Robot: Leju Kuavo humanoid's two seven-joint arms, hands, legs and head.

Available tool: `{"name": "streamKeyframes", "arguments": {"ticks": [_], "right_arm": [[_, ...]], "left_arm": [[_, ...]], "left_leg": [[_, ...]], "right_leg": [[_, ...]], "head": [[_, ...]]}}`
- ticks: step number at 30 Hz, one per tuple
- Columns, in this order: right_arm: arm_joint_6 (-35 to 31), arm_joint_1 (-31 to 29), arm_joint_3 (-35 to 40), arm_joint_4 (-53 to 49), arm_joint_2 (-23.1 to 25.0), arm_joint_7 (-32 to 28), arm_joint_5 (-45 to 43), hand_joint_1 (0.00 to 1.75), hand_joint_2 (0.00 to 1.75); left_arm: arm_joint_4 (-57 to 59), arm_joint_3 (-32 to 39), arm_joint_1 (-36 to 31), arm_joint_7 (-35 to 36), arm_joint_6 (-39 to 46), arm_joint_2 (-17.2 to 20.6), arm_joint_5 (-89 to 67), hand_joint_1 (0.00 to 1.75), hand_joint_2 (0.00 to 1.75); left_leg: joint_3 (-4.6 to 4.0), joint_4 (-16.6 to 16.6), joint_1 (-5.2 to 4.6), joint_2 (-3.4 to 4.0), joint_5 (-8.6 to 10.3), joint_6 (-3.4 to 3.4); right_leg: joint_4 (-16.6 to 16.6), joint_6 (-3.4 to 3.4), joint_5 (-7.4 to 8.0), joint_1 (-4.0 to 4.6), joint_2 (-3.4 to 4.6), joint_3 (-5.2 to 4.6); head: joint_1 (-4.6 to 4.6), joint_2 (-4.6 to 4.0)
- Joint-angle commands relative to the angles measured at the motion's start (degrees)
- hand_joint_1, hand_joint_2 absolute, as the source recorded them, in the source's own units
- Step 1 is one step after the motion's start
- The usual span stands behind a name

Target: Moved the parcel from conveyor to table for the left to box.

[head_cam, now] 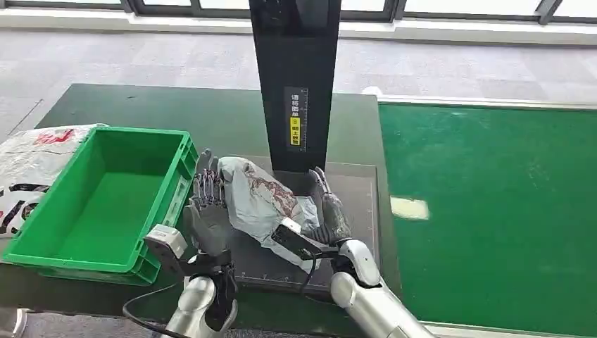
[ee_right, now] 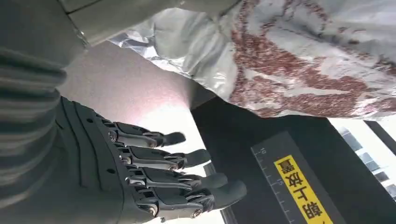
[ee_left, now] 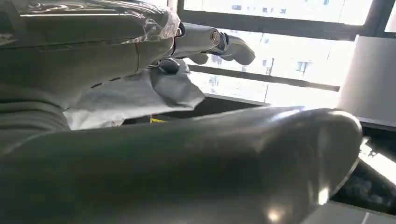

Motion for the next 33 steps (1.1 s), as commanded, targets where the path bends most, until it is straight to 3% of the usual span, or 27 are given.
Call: {"name": "streamKeyframes", "arguments": {"ticks": [1,4,6,8,10,14,16,21,25,33], "right_arm": [[-3.1,6.0,-0.7,-10.8,-4.5,4.9,9.6,0.00,1.75],[-3.6,12.0,-3.1,-19.4,-5.9,6.9,14.4,0.00,1.75],[-3.6,17.6,-5.4,-25.7,-6.5,6.9,16.1,0.00,1.75],[-3.6,22.6,-8.9,-31.6,-4.9,3.4,17.0,0.00,1.75],[-3.6,27.5,-13.8,-37.7,-1.3,-3.8,16.7,0.00,1.75],[-3.6,36.3,-25.3,-47.8,9.2,-26.7,9.2,0.00,1.75],[-3.6,36.3,-25.3,-47.8,9.2,-26.7,9.2,0.00,1.75],[-3.6,40.1,-25.1,-59.1,9.3,-28.0,4.1,0.00,1.75],[-3.6,40.1,-25.1,-59.1,9.3,-28.0,4.1,0.00,1.75],[-3.6,41.5,-25.4,-60.8,8.8,-28.0,-1.0,0.00,1.75]], "left_arm": [[1.6,-0.1,-2.3,0.2,1.6,-2.4,-0.8,0.00,0.00],[1.1,-0.6,-2.0,0.2,3.8,-2.2,-2.1,0.00,0.00],[0.1,-0.2,-1.6,0.2,9.6,-1.9,-4.5,0.00,0.00],[-1.4,-0.3,-1.4,0.2,14.5,-0.8,-6.7,0.00,0.00],[-3.8,-2.5,-0.7,0.2,26.5,1.2,-14.3,0.00,0.00],[-3.8,-3.3,0.1,0.2,28.0,2.6,-19.8,0.00,0.00],[-3.8,-3.3,0.1,0.2,28.0,2.6,-19.8,0.00,0.00],[-2.3,-1.7,0.7,0.3,28.0,3.5,-27.5,0.00,0.00],[-2.3,-1.7,0.7,0.3,28.0,3.5,-27.5,0.00,0.00],[4.1,-6.0,-0.5,9.6,23.6,7.9,-43.3,0.00,0.00]], "left_leg": [[-0.17,0.0,0.01,-0.34,0.12,0.13],[-0.14,0.0,0.02,-0.38,0.08,0.12],[-0.09,0.0,0.03,-0.44,0.05,0.11],[-0.11,-0.1,0.03,-0.52,0.08,0.15],[-0.15,0.0,0.01,-0.37,0.02,0.10],[-0.30,0.0,-0.03,-0.31,0.03,0.09],[-0.28,-0.1,-0.04,-0.36,0.03,0.07],[-0.70,0.0,-0.05,-0.26,-0.02,0.12],[-0.64,-0.2,-0.05,-0.16,0.02,0.14],[-0.33,-0.2,-0.03,-0.16,-0.01,0.12]], "right_leg": [[-0.1,-0.09,0.04,0.05,-0.45,0.01],[-0.1,-0.07,-0.01,0.06,-0.49,0.04],[-0.1,-0.06,-0.06,0.06,-0.53,0.10],[-0.2,-0.08,-0.05,0.07,-0.64,0.13],[-0.1,-0.06,-0.07,0.04,-0.45,0.03],[0.0,-0.14,-0.08,0.01,-0.43,-0.16],[0.0,-0.14,-0.09,0.00,-0.46,-0.16],[0.0,-0.06,-0.08,-0.03,-0.38,-0.09],[-0.2,-0.12,-0.01,-0.03,-0.34,-0.05],[-0.2,-0.11,-0.05,0.01,-0.27,0.06]], "head": [[0.00,0.00],[0.00,0.00],[0.00,0.00],[0.00,0.00],[0.00,0.00],[-0.02,0.00],[-0.02,0.00],[-0.04,0.00],[-0.04,0.00],[-0.04,0.00]]}}
